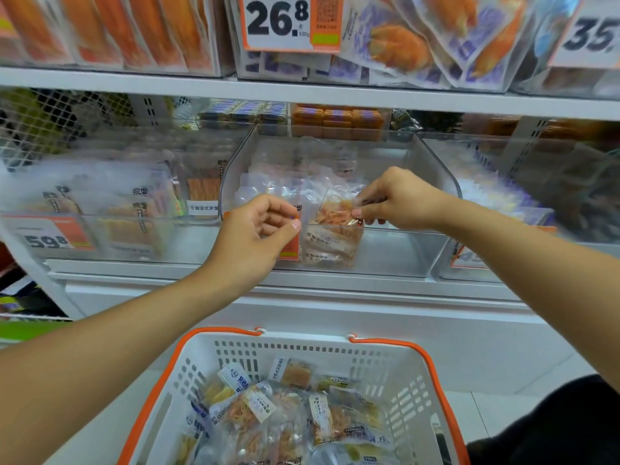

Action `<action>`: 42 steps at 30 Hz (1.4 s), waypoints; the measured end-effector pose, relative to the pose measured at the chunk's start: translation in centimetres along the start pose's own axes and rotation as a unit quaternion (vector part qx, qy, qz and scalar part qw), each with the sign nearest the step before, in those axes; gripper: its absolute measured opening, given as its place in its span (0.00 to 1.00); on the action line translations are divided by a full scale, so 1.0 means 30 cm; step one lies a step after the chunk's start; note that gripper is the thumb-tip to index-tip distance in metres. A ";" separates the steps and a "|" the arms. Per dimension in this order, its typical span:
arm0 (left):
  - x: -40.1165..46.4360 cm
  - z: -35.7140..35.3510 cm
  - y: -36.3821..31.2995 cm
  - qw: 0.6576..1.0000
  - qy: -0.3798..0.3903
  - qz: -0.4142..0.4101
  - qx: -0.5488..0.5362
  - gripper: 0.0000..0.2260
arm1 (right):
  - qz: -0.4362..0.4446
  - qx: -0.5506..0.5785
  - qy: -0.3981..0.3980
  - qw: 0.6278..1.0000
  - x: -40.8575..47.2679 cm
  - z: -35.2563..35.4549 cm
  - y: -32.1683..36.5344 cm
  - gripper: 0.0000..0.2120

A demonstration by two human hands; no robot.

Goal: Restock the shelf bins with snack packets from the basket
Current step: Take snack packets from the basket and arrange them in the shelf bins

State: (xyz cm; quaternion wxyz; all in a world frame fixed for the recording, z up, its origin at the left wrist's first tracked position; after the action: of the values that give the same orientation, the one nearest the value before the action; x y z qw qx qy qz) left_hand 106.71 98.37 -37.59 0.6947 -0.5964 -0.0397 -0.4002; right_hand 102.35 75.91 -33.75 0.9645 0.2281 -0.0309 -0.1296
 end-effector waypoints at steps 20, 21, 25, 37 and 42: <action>-0.004 0.000 0.020 0.999 0.036 0.033 0.001 0.08 | -0.106 -0.010 0.198 0.975 0.022 -0.085 0.023 0.09; -0.002 0.002 0.023 0.999 0.040 0.037 -0.003 0.08 | -0.122 0.020 0.214 0.969 0.011 -0.082 0.009 0.10; -0.006 0.006 0.031 0.997 0.067 0.040 -0.003 0.08 | -0.160 0.098 0.238 0.953 -0.063 -0.047 -0.020 0.12; -0.319 0.000 0.185 0.598 0.690 0.165 0.373 0.21 | 0.064 -0.183 0.338 0.921 -0.403 -0.706 0.094 0.15; -0.316 0.021 0.218 0.633 0.660 0.123 0.386 0.21 | -0.051 -0.207 0.387 0.897 -0.426 -0.971 -0.125 0.31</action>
State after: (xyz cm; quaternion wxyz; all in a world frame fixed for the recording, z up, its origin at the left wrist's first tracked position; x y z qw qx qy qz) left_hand 104.51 103.51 -47.67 0.7449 0.1498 0.3524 -0.5463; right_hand 92.60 88.63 -61.48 0.9178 0.0569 0.3840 -0.0836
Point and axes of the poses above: each hand's wrist, its own x-axis towards the middle knuckle, its own z-axis out of the back of the hand, y = z × x, the point moved 5 cm from there along x, towards the middle knuckle, and after that the axes turned 14 degrees about -z, right-handed, at the moved point
